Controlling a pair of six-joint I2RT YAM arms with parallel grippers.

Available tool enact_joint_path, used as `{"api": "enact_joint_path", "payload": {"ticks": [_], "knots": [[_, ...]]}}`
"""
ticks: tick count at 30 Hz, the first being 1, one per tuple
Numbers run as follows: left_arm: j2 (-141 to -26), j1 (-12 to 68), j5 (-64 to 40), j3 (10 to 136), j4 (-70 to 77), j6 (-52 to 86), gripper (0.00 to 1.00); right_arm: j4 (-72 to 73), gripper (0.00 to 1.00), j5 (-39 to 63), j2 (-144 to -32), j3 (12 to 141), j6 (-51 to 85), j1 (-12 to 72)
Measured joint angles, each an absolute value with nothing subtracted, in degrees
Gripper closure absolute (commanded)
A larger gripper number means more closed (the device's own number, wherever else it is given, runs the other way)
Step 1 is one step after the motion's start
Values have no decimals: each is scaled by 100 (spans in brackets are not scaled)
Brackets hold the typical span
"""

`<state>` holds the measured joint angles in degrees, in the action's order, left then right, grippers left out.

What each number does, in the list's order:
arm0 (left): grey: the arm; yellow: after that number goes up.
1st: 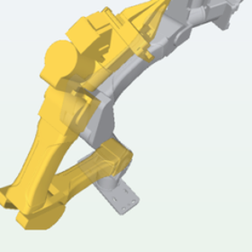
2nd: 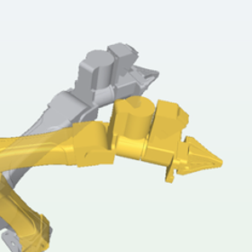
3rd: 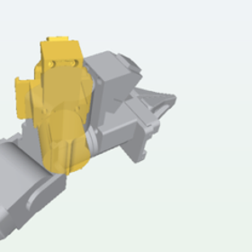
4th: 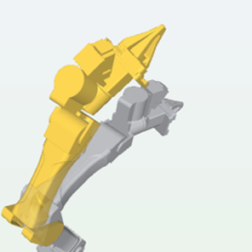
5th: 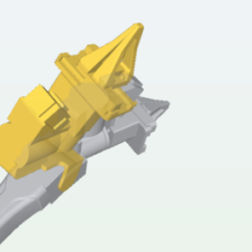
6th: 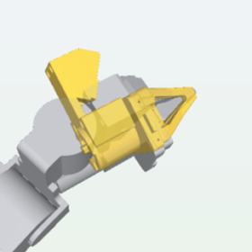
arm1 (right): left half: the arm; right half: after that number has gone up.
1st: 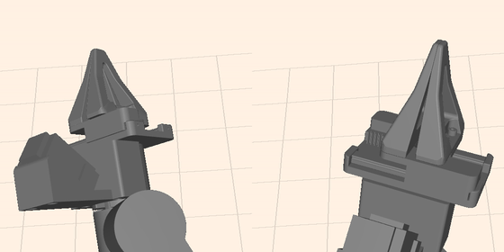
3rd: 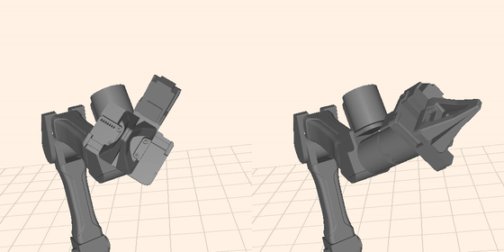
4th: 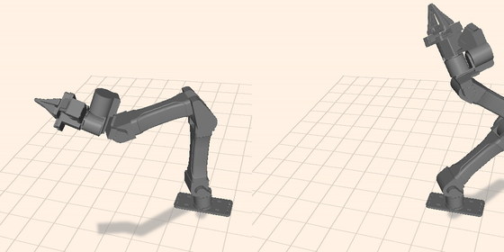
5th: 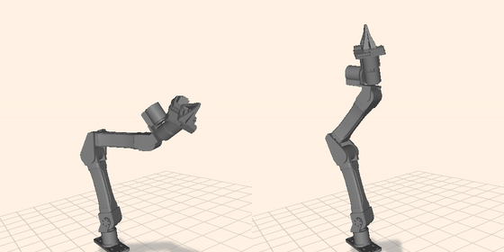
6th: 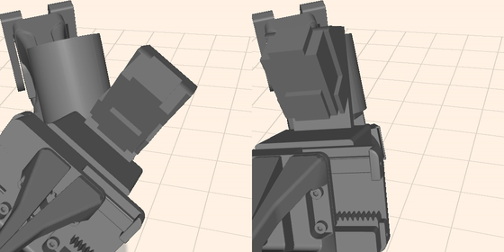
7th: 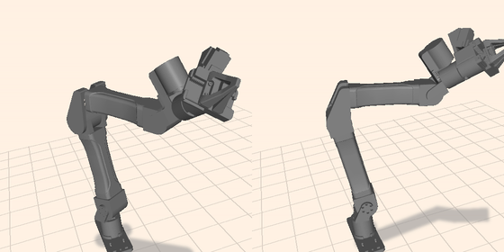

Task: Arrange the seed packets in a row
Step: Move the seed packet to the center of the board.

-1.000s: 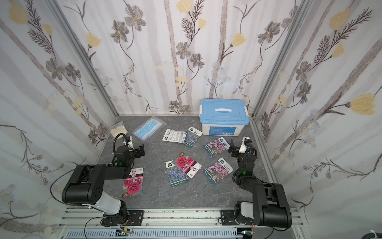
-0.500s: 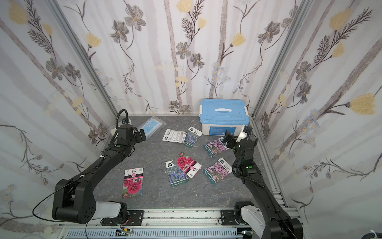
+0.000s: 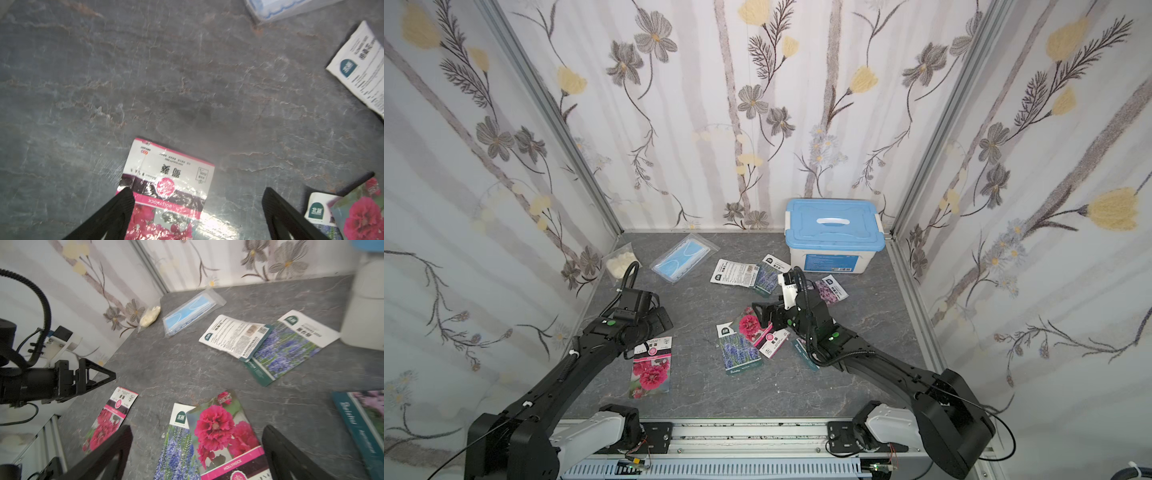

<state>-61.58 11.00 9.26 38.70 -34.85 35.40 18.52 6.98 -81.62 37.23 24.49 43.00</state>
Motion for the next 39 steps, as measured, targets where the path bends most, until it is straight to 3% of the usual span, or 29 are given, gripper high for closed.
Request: {"api": "enact_joint_path", "payload": {"ticks": [6,18,27,39], "knots": [[-5778,1094,1072,3404,-3854,4237,9,2086,2,1286,-9192,4233,2482,5181],[-5951,1096,1020,2611,-3553,5037,10,2156,1,1492,-9295,4344,2482,5190],[-6917,1594,1144,2740,-2294,5426,13,2456,2,1916,-9253,3776,3061,4517],[-9037,2585,467,4053,231,6040,18,2711,3,2182,-9557,3682,3387,4477]]}}
